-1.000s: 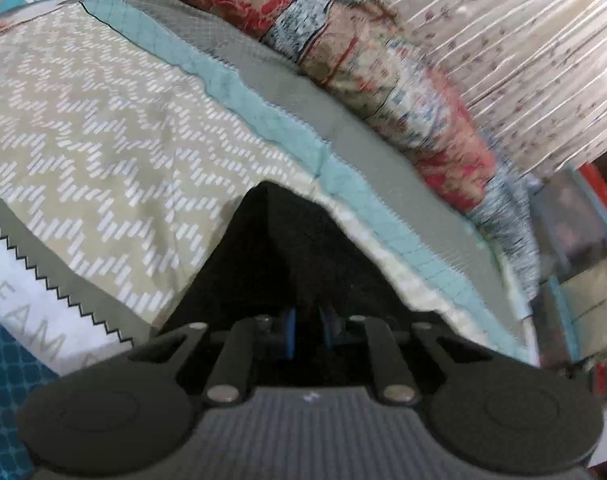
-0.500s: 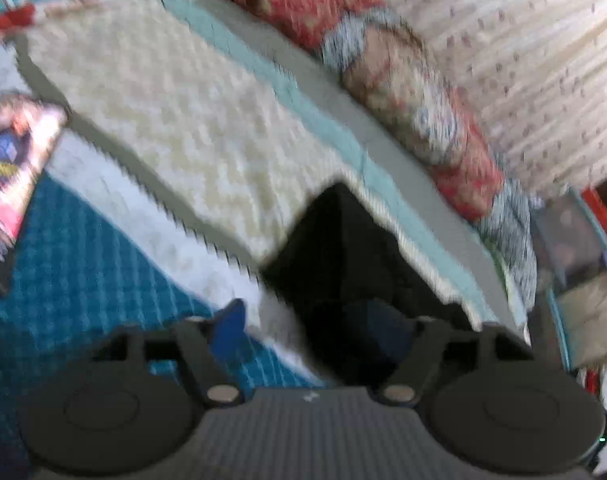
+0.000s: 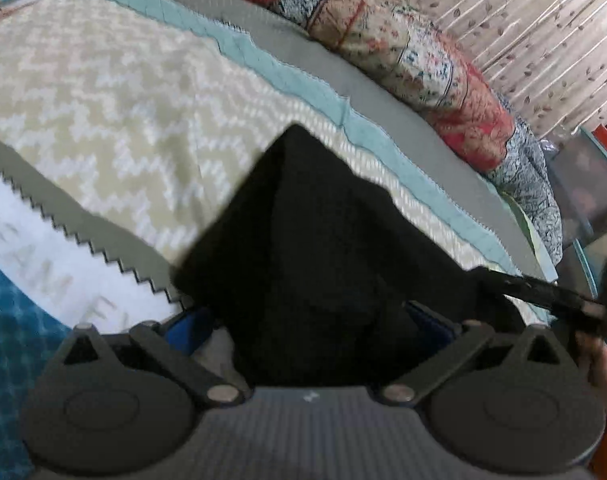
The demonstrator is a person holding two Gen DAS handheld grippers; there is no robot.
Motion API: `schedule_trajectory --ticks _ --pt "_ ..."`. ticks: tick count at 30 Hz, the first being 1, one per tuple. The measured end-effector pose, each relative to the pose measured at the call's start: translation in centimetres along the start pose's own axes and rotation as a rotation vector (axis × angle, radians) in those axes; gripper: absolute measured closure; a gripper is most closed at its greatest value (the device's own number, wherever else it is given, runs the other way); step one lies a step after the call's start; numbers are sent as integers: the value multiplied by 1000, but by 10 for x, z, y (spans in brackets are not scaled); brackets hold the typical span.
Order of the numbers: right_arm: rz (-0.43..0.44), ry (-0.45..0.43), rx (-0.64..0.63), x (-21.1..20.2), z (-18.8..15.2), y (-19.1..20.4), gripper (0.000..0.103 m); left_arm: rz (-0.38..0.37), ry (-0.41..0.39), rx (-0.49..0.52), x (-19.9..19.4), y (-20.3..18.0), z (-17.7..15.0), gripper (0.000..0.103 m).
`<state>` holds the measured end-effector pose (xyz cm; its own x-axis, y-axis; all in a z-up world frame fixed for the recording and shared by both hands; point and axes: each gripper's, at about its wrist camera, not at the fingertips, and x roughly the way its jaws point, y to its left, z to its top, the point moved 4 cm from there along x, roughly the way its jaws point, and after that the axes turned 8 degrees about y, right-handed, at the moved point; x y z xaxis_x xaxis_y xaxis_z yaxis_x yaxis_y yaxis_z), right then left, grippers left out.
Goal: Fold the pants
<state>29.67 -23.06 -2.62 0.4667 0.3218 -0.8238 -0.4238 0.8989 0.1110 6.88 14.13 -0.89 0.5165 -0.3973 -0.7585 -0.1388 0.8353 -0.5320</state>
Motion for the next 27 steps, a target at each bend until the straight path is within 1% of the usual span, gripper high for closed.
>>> schedule_trajectory --ticks 1,2,3,4,5,7,8,9,11,12,13,15,16,17,18,19,20,22,23,24,25,27 --pt "19 30 14 7 -5 0 29 4 -9 5 1 1 -1 0" --pt "32 47 10 15 -8 4 34 5 -20 12 3 -1 -2 1" --pt "-6 23 -43 16 -11 13 39 17 -31 20 3 -1 -3 12" --pt "-10 7 -114 13 -15 25 67 41 -38 36 1 -1 -5 45" --pt "26 -1 -135 8 -16 34 94 59 -29 61 0 -2 -5 55" --pt "-17 -81 -181 -5 -13 46 95 40 -11 39 -7 1 -8 64" --pt "-43 -132 -184 -12 -8 49 95 33 -10 31 -12 2 -10 66" --pt "-56 -171 -157 -17 -1 47 95 38 -21 31 -19 2 -14 67" --pt "-20 -241 -66 -26 11 41 95 47 -66 44 -35 -2 -23 67" --pt "-1 -255 -42 -28 11 36 95 53 -84 49 -40 -4 -27 67" --pt "-5 -240 -39 -22 9 36 94 66 -91 49 -40 -5 -30 67" --pt "-70 -150 -69 6 3 46 91 106 -79 51 -31 -4 -29 64" --pt "-119 -103 -92 19 -1 50 80 127 -66 50 -23 -1 -28 56" --pt "-168 -57 -115 33 -6 54 64 136 -53 44 -15 3 -26 54" --pt "-191 -88 -109 31 -10 54 59 129 -46 35 -11 5 -25 52" --pt "-196 -117 -87 21 -14 51 52 117 -49 34 -13 6 -24 50" --pt "-174 -135 -56 12 -16 49 50 105 -52 39 -15 5 -23 49" --pt "-135 -210 -4 -14 -25 42 50 95 -55 41 -18 4 -24 36" --pt "-125 -245 7 -28 -32 41 50 87 -58 34 -20 5 -26 33" --pt "-105 -261 10 -38 -40 42 50 78 -61 26 -21 6 -27 27" --pt "-65 -268 7 -48 -48 46 50 67 -67 15 -23 7 -28 26" --pt "47 -275 -16 -66 -67 61 50 64 -70 9 -24 6 -29 23"
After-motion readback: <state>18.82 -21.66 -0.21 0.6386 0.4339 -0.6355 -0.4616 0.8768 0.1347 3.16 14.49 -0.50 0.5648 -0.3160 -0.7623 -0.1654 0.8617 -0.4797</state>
